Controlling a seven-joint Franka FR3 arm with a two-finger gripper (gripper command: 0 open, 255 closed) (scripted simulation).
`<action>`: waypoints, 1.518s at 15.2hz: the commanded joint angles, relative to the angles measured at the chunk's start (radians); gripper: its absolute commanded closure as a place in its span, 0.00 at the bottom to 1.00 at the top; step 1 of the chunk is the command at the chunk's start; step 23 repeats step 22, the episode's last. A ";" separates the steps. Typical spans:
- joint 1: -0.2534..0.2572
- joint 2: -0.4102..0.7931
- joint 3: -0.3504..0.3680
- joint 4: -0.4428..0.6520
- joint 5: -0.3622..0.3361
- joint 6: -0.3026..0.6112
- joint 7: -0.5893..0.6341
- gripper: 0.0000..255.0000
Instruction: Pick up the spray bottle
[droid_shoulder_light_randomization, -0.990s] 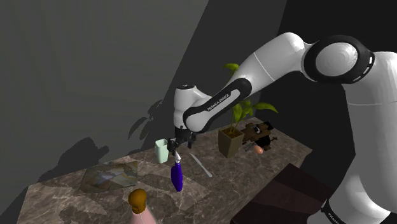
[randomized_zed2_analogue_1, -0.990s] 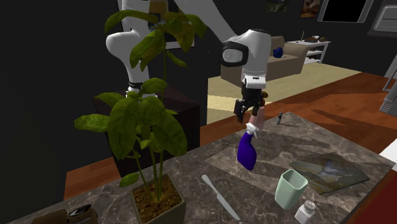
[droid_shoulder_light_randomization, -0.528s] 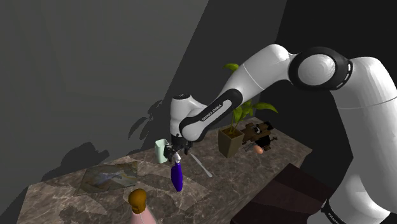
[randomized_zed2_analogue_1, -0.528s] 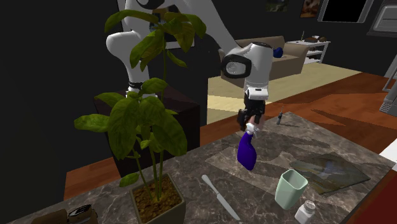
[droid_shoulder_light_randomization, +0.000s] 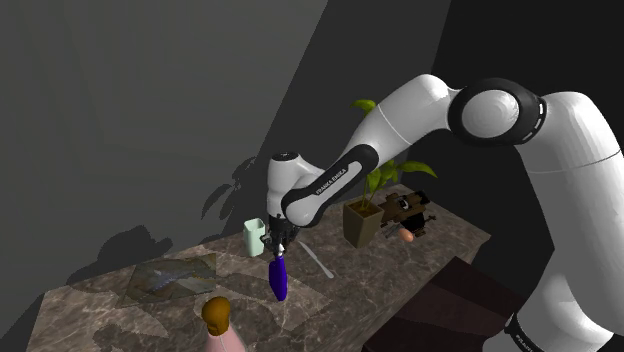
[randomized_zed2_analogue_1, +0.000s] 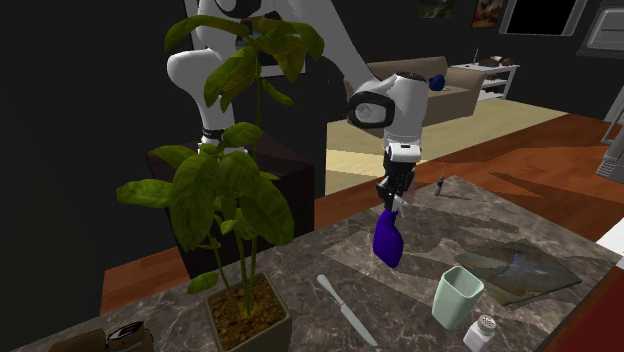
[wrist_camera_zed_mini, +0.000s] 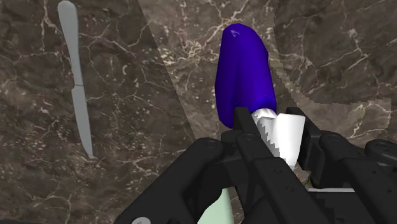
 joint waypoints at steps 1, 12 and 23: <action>0.000 0.001 0.000 0.000 0.000 0.000 0.000 1.00; -0.014 -0.071 0.019 -0.013 0.022 -0.059 -0.015 1.00; -0.028 -0.146 0.039 -0.011 0.049 -0.135 -0.033 1.00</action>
